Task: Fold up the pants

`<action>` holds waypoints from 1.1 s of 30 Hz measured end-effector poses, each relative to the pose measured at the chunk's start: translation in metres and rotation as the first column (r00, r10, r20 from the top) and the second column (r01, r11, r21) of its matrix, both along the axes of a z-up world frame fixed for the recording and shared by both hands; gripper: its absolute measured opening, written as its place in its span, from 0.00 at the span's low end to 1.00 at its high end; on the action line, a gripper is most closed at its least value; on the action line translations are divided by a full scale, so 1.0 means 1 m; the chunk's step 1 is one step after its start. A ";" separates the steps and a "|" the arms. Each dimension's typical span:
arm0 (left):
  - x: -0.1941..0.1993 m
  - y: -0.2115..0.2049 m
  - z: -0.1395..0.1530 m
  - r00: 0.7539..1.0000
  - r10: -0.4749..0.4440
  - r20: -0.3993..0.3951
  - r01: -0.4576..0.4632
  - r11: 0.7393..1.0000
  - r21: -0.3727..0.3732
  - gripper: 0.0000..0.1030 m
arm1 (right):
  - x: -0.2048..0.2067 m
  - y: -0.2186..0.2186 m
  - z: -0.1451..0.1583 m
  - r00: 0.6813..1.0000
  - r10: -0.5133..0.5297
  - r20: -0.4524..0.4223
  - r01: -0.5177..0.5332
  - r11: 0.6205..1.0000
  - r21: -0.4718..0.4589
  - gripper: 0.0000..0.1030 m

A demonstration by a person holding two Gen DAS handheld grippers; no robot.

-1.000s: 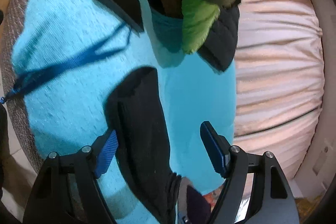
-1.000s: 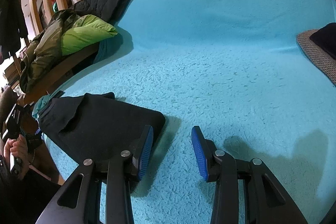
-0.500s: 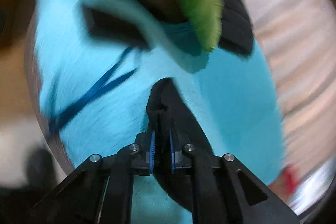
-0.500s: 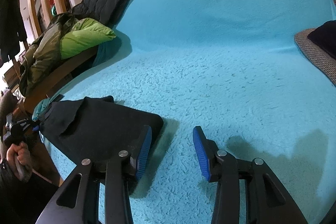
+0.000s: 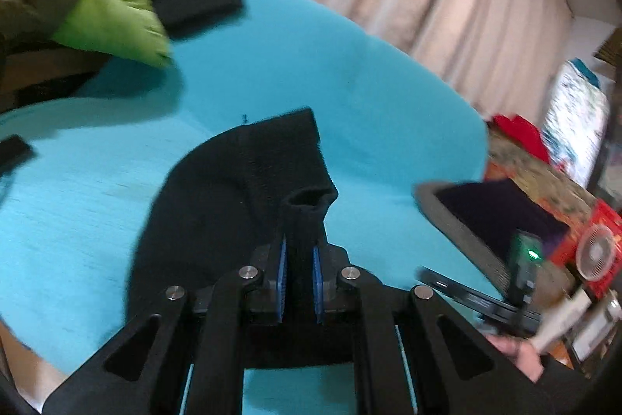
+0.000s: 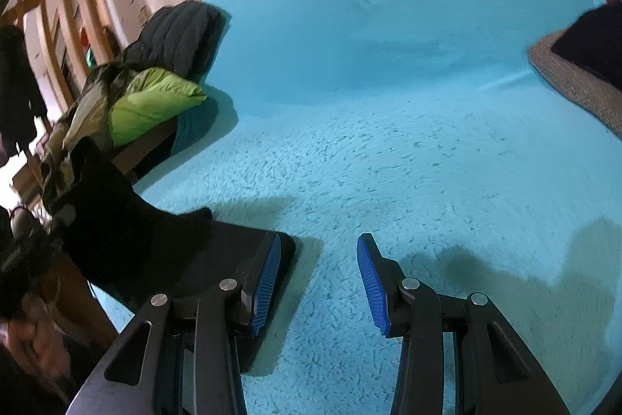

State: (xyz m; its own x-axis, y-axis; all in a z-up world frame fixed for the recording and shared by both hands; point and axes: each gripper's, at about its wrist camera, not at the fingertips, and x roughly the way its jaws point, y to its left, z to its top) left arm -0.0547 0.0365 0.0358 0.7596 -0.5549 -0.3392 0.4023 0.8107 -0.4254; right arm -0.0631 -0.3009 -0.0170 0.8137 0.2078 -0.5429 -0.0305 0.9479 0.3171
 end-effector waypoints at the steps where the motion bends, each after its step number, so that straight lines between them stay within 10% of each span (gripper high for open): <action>1: -0.003 -0.012 0.002 0.999 -0.032 -0.003 0.032 0.999 -0.002 0.08 | 0.000 -0.003 0.000 1.000 -0.009 0.000 0.009 1.000 0.014 0.41; 26: 0.008 -0.131 -0.045 0.961 -0.170 -0.220 0.211 0.962 0.176 0.09 | 0.001 -0.020 -0.003 0.998 -0.058 -0.007 0.058 0.994 0.096 0.44; 33: -0.013 -0.122 -0.048 0.926 -0.328 -0.184 0.352 0.929 0.116 0.49 | -0.014 -0.008 0.016 0.993 -0.014 0.115 0.010 0.999 0.038 0.44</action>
State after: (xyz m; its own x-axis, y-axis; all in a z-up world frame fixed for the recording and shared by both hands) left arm -0.0672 -0.0856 -0.0120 0.4632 -0.7061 -0.5356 0.6014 0.6943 -0.3952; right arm -0.0770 -0.3090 -0.0013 0.8727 0.2162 -0.4378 -0.0576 0.9360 0.3474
